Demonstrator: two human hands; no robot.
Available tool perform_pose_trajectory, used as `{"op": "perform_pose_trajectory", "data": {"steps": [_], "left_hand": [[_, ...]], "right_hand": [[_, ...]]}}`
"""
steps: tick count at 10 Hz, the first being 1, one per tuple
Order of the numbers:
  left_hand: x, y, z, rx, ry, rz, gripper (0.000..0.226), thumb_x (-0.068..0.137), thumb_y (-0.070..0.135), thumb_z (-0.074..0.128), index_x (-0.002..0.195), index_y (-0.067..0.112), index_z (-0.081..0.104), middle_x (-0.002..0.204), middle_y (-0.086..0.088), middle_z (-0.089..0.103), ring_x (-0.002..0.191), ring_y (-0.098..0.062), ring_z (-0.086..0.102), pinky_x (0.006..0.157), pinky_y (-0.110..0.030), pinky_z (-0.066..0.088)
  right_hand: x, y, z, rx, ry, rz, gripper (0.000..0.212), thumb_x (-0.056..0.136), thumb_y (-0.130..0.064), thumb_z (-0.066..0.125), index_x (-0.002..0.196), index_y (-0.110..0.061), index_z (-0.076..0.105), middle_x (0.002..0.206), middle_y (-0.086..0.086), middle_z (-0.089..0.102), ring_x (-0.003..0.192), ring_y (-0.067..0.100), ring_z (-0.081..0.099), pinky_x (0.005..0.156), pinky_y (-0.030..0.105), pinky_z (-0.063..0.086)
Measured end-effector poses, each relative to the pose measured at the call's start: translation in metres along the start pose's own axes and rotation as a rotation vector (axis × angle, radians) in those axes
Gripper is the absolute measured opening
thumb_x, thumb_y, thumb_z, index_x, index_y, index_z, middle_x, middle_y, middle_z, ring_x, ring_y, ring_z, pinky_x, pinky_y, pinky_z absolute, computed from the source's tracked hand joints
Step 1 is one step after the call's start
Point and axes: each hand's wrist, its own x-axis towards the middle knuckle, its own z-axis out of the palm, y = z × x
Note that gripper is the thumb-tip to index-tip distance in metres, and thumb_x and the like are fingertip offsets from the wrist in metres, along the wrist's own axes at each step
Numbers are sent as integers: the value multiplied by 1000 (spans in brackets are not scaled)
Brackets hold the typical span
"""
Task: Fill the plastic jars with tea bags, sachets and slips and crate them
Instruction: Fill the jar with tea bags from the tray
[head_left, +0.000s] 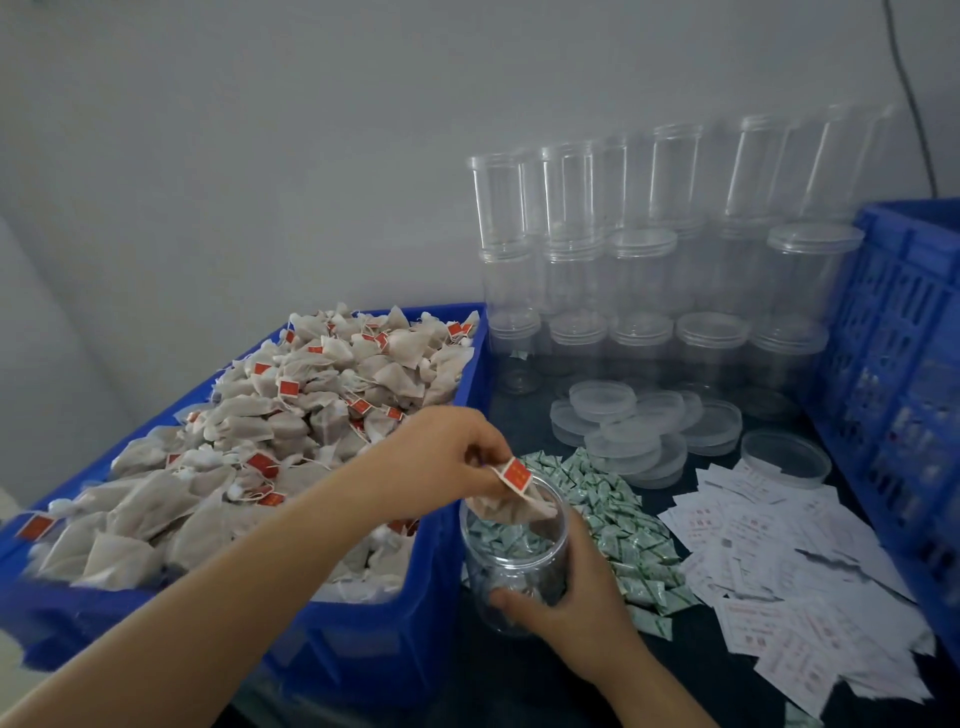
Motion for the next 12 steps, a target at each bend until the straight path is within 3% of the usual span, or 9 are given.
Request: {"op": "perform_pose_trajectory", "data": {"steps": [1,2,3,4,6,7,8,9,12], "left_hand": [[2,6,17,242,-36,76,15,89,30,60,97,23,71,88,12,54,79,-4,52,70,-20,44],[5,20,31,478,-103,134,17,89,20,51,96,20,67,89,6,50,82,-15,54,61,-29,42],[12,31,37,523,-287,160,18,88,18,51,94,18,67,81,4,52,76,-19,53,61,-33,45],[24,30,39,509,-432,137,18,90,16,52,99,17,68,71,8,48,70,-15,46,60,-26,35],[35,27,56,422,-550,-4,22,89,19,61,109,8,63,107,-8,64,93,-22,60,71,-25,38],[36,23,61,385,-569,-47,30,88,21,65,115,8,60,112,-8,65,103,-23,62,70,-25,41],[38,21,65,387,-591,-62,33,88,20,66,118,8,58,113,-7,65,102,-23,63,68,-25,41],[39,19,70,397,-586,-71,38,87,20,67,120,7,56,113,-8,65,87,-19,61,60,-24,41],[44,12,83,340,-603,-120,42,90,11,57,130,2,48,126,-17,56,114,-34,55,87,-38,43]], "right_hand": [[1,1,0,-4,6,-13,93,59,-47,90,136,-59,38,132,-26,57,121,-2,57,90,13,50],[1,2,1,-16,6,-10,93,59,-49,90,135,-63,38,133,-25,57,122,-2,57,91,15,51],[1,3,1,-47,10,-14,91,59,-53,88,131,-68,36,133,-28,56,122,-4,56,90,14,50],[2,4,2,-48,20,-13,92,56,-53,89,130,-68,37,134,-26,57,123,-2,56,95,20,49],[0,0,0,-66,-1,21,93,52,-53,88,125,-74,34,129,-37,53,120,-10,54,89,6,46],[0,-1,0,-54,-16,37,95,51,-52,88,133,-55,40,126,-34,56,117,-7,57,87,7,47],[0,-1,0,-54,-21,52,97,50,-52,88,135,-50,41,126,-31,57,116,-7,57,87,9,48],[-1,-1,-1,-68,-24,67,108,47,-56,88,142,-46,37,132,-23,57,119,-4,56,95,22,51],[-1,-2,0,-46,-15,45,99,47,-53,89,125,-75,33,129,-33,55,121,-9,53,89,8,47]]}}
